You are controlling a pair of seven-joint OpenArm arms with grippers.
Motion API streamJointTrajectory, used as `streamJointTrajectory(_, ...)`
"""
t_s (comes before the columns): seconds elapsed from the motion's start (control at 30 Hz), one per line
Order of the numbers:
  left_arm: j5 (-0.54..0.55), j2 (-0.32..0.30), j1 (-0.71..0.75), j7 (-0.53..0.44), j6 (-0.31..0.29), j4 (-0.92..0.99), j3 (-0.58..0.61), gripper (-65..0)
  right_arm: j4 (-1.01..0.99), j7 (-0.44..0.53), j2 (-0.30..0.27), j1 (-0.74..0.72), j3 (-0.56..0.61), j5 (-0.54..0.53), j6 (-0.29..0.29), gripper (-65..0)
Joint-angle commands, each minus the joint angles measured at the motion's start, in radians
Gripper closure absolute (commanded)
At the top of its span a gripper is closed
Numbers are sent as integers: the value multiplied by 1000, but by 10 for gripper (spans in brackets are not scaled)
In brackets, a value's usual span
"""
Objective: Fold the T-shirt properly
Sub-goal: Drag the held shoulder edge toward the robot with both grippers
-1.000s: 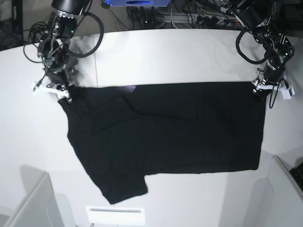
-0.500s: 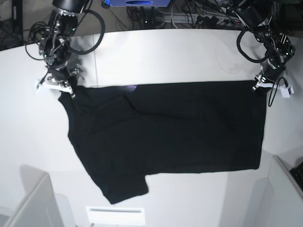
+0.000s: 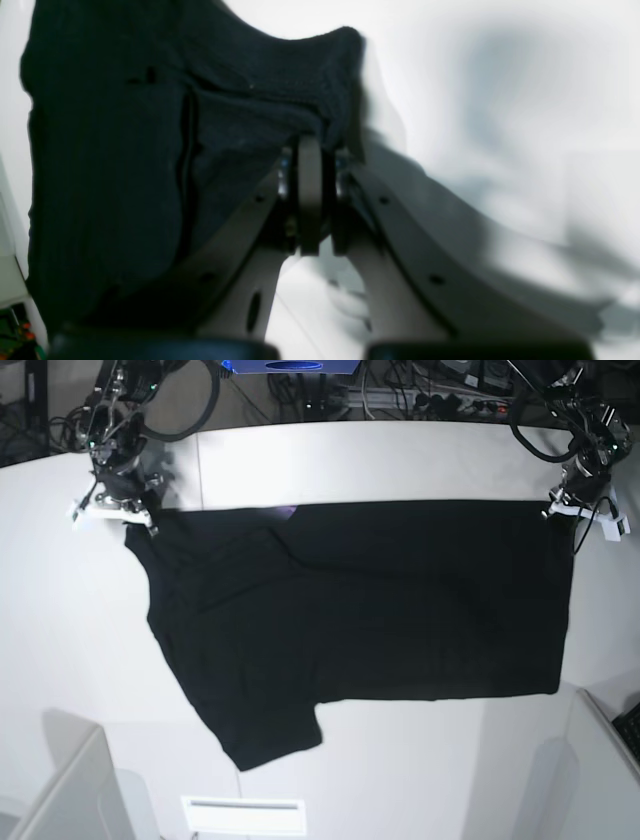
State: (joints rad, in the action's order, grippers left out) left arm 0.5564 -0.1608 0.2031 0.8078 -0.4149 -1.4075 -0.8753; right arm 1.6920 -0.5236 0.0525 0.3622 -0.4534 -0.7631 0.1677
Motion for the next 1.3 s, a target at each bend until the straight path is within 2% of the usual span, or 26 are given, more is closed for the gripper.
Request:
streamJointTrajectory(0.0,-17,-13,19,15,11,-28,-3,0,30,21,-7,8,-3,-3,-4,0)
streamJointTrajectory(0.33,-16,17,154,15,11,-169,-5,0,115,21,-7,117,-3,-5,-4,0)
streamJointTrajectory(0.7,-16,31,229,15,11,-253,-5,0,194,21,2,246,-3,-6,-4,0)
streamJointTrajectory(1.03,-16,31,267,15,11,-258,-5,0,196,21,2,331,-3,-6,-4,0)
streamJointTrajectory(1.27,-16,33,273,15,11,-258,-5,0,196,21,2,323,-2,-6,-4,0)
